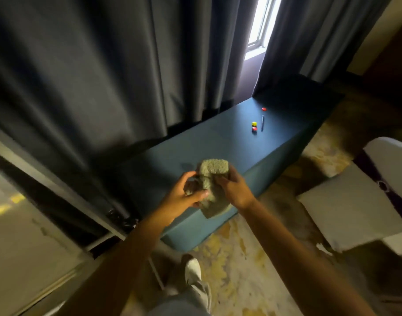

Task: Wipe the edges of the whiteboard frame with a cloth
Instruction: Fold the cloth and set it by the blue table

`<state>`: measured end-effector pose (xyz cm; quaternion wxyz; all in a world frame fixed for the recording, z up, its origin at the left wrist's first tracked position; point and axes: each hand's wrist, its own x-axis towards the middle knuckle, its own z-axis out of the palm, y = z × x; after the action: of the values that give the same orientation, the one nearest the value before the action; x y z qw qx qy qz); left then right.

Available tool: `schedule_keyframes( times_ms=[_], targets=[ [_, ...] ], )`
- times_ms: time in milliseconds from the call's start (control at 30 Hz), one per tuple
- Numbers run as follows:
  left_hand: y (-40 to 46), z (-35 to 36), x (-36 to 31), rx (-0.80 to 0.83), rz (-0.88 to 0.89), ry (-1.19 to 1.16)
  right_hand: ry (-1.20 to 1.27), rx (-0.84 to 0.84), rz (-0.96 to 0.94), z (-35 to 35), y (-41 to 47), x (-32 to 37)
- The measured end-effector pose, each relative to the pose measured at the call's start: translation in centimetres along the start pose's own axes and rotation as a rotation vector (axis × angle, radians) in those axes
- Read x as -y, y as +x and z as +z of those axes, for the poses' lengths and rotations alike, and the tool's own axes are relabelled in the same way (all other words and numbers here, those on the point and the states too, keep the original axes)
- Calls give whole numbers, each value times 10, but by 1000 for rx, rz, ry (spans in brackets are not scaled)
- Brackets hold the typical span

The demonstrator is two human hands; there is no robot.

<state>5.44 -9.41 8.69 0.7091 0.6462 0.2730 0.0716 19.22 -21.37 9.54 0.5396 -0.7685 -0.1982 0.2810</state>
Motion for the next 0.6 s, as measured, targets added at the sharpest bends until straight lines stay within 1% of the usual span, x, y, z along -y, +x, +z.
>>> schedule_keyframes(
  times_ms=[67, 133, 267, 300, 367, 433, 533, 600],
  targets=[
    [19, -3, 3, -45, -16, -1, 71, 67, 21, -1, 21, -5],
    [38, -6, 7, -94, -42, -4, 152, 159, 97, -2, 49, -9],
    [82, -14, 10, -244, -123, 27, 316, 232, 264, -3, 100, -20],
    [91, -17, 10, -272, -157, 22, 293, 257, 277, -2, 114, -23],
    [104, -20, 11, -315, -230, -36, 148, 322, 251, 3, 138, -29],
    [122, -24, 18, -390, -256, -92, 98, 367, 274, 15, 168, -36],
    [144, -25, 34, -513, -294, -169, 141, 424, 426, 38, 204, -47],
    [154, -29, 52, -540, -375, -172, 277, 409, 571, 53, 221, -54]
  ],
)
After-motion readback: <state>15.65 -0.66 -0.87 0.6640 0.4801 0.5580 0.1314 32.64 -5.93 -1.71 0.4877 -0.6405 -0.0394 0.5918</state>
